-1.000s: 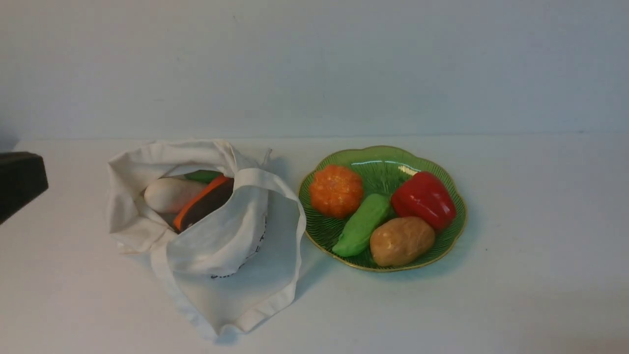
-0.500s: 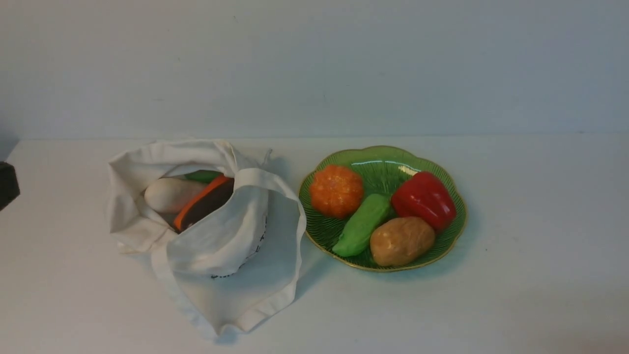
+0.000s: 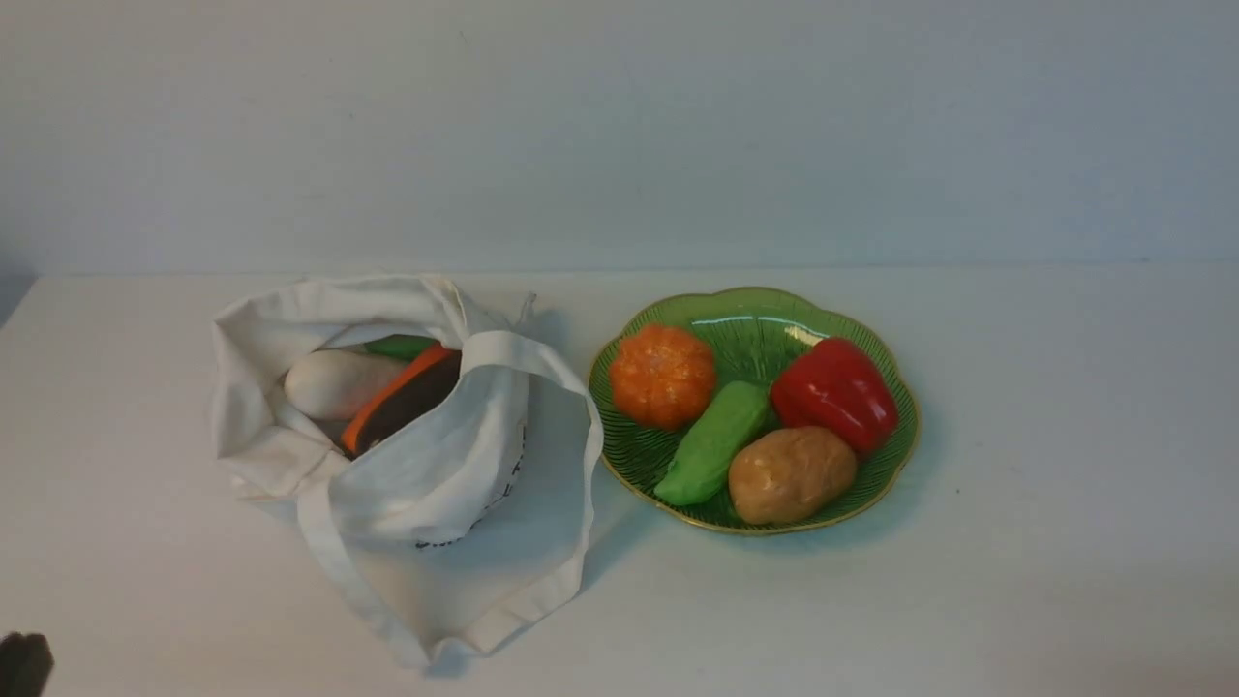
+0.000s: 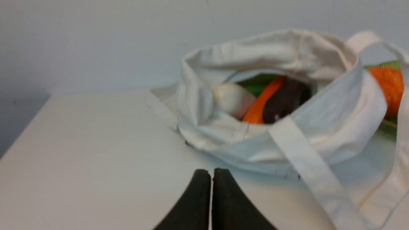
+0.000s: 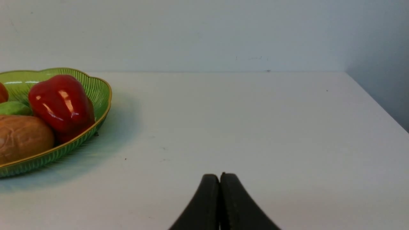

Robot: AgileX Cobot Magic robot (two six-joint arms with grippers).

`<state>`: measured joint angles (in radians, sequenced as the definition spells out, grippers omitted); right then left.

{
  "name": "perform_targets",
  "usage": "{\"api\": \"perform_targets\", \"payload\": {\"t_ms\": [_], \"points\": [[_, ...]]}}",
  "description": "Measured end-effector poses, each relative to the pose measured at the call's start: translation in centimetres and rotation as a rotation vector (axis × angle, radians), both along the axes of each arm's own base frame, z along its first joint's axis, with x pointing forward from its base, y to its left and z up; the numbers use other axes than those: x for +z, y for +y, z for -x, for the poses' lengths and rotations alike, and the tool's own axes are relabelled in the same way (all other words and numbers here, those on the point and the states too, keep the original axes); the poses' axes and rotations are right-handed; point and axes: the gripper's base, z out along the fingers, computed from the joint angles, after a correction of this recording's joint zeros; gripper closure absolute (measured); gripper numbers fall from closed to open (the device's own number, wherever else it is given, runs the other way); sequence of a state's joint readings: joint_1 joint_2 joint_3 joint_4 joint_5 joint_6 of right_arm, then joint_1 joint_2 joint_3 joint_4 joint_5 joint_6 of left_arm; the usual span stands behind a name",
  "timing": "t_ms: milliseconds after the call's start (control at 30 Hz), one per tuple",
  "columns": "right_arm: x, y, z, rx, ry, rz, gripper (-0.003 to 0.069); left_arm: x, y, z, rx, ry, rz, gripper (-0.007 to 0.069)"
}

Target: Take vegetables from cloth bag on white table place on plate.

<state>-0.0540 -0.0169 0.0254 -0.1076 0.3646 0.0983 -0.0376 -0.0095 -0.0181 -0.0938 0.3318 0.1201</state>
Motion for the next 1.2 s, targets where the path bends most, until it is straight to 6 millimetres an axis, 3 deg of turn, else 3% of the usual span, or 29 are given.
{"api": "perform_targets", "payload": {"t_ms": [100,267,1200], "points": [[0.0,0.0,0.0,0.0,0.0,0.0,0.0669,-1.5,0.0,-0.1,0.0,0.045,-0.003,0.0629],[0.0,0.0,0.0,0.0,0.0,0.0,0.0669,-1.9,0.0,0.0,-0.003,0.083,-0.004,0.0629],[0.0,0.0,0.0,0.0,0.0,0.0,0.0669,-1.9,0.0,0.0,-0.004,0.085,-0.004,0.0629]]}}
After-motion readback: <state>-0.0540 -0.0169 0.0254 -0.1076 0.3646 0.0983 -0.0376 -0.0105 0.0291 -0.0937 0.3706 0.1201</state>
